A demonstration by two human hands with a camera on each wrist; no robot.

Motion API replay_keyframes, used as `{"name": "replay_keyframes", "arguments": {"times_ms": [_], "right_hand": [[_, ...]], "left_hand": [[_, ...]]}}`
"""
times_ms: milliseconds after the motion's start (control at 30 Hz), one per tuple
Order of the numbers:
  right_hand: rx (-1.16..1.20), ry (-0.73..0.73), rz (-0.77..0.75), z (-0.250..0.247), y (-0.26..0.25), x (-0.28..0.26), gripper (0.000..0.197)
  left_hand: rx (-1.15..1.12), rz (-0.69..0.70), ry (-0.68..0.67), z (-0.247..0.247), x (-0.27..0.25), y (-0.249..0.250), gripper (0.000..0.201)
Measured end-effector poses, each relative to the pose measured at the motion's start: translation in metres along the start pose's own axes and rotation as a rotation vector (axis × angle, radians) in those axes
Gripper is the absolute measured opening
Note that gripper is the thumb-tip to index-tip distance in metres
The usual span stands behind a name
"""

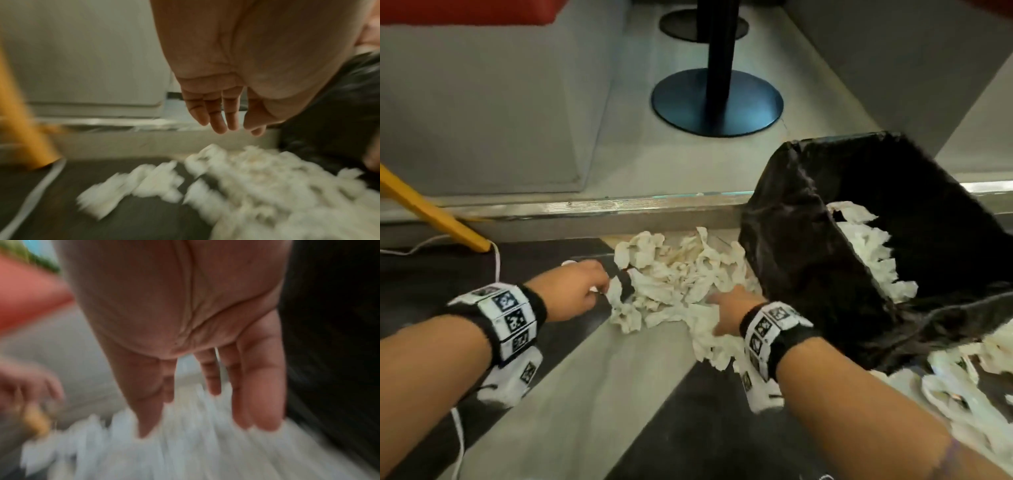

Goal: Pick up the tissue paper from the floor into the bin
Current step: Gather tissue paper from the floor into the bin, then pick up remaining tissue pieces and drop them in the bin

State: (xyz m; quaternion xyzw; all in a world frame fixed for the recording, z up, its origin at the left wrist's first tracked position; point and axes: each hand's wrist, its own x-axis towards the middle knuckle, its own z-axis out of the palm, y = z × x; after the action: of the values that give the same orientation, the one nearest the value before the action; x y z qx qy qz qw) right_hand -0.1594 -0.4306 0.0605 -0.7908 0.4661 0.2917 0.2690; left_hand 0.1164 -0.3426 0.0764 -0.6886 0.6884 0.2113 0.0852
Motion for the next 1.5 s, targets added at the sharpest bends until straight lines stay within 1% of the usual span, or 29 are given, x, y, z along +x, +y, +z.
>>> {"name": "replay_keyframes", "arguments": {"times_ms": [33,67,100,133,200,267,300,433,467,533,600,633,667,700,767,833,867,900,967,1000,1067,1133,1167,1233,1267,1333,1367,1433,1500], "right_hand": [[-0.011,-0.057,0.067,0.029,0.001,0.01,0.075],[-0.014,-0.071,0.105,0.053,0.002,0.016,0.078],[-0.017,-0.056,0.123,0.071,0.001,0.021,0.073],[-0.028,-0.025,0.119,0.083,-0.002,0.022,0.062],[-0.011,0.049,0.075,0.088,-0.009,0.027,0.04],[0.101,0.136,0.032,0.077,-0.021,0.031,0.03],[0.2,0.178,0.025,0.067,-0.027,0.032,0.027],[0.605,0.333,-0.008,0.03,-0.046,0.032,0.031],[0.705,0.363,-0.013,0.023,-0.051,0.029,0.029],[0.919,0.414,-0.034,0.009,-0.056,0.019,0.016],[0.992,0.446,-0.059,-0.005,-0.061,0.008,0.022],[0.991,0.468,-0.069,-0.009,-0.063,0.004,0.024],[0.991,0.484,-0.07,-0.012,-0.063,0.003,0.021],[0.987,0.489,-0.057,-0.014,-0.064,0.003,0.016],[0.926,0.448,0.002,-0.012,-0.064,0.008,0.009],[0.779,0.386,0.015,-0.001,-0.065,0.015,0.006],[0.649,0.354,0.001,0.007,-0.066,0.02,0.007],[0.514,0.32,-0.02,0.018,-0.067,0.025,0.012],[0.306,0.21,-0.056,0.047,-0.072,0.035,0.042],[0.249,0.143,-0.081,0.063,-0.075,0.038,0.054],[0.075,0.045,-0.172,0.095,-0.083,0.041,0.065],[-0.098,0.022,-0.232,0.119,-0.088,0.046,0.064],[-0.12,0.033,-0.246,0.125,-0.09,0.049,0.057],[-0.122,0.04,-0.242,0.123,-0.091,0.055,0.036],[-0.095,0.045,-0.228,0.117,-0.091,0.055,0.028],[0.008,0.11,-0.193,0.103,-0.084,0.052,0.02],[0.07,0.157,-0.16,0.096,-0.079,0.048,0.02],[0.15,0.26,-0.051,0.086,-0.065,0.041,0.034],[0.181,0.368,0.051,0.084,-0.047,0.036,0.037]], "left_hand": [[-0.007,-0.036,-0.02,0.013,-0.011,-0.017,0.024],[-0.023,-0.066,-0.029,0.026,-0.022,-0.031,0.023],[-0.042,-0.089,-0.029,0.039,-0.03,-0.044,0.022],[-0.06,-0.108,-0.022,0.05,-0.038,-0.053,0.021],[-0.084,-0.124,0.001,0.071,-0.044,-0.066,0.02],[-0.071,-0.116,0.027,0.083,-0.041,-0.07,0.024],[-0.047,-0.113,0.041,0.087,-0.037,-0.068,0.027],[-0.011,-0.07,0.066,0.092,-0.01,-0.045,0.047],[-0.011,-0.056,0.05,0.092,-0.003,-0.037,0.052],[0.015,-0.034,-0.033,0.097,0.01,-0.021,0.064],[0.02,-0.041,-0.165,0.107,0.02,-0.009,0.07],[0.028,-0.046,-0.223,0.115,0.022,-0.005,0.067],[0.05,-0.038,-0.267,0.123,0.024,-0.002,0.059],[0.08,-0.013,-0.27,0.131,0.024,0.001,0.049],[0.141,0.046,-0.209,0.142,0.02,0.006,0.03],[0.076,0.072,-0.169,0.149,0.012,0.006,0.026],[0.018,0.071,-0.161,0.151,0.007,0.003,0.023],[-0.031,0.079,-0.131,0.151,0.002,0.001,0.022],[-0.116,0.089,-0.072,0.146,-0.005,-0.009,0.02],[-0.174,0.061,-0.061,0.139,-0.009,-0.013,0.017],[-0.296,-0.035,0.008,0.125,-0.016,-0.024,0.003],[-0.341,-0.174,0.073,0.112,-0.019,-0.042,0.01],[-0.356,-0.242,0.107,0.107,-0.019,-0.052,0.012],[-0.353,-0.336,0.194,0.098,-0.016,-0.072,0.007],[-0.356,-0.365,0.241,0.094,-0.011,-0.082,0.013],[-0.336,-0.409,0.264,0.089,0.0,-0.1,0.04],[-0.316,-0.43,0.247,0.087,0.008,-0.107,0.052],[-0.265,-0.46,0.133,0.085,0.026,-0.119,0.068],[-0.206,-0.472,0.001,0.09,0.04,-0.124,0.075]]}}
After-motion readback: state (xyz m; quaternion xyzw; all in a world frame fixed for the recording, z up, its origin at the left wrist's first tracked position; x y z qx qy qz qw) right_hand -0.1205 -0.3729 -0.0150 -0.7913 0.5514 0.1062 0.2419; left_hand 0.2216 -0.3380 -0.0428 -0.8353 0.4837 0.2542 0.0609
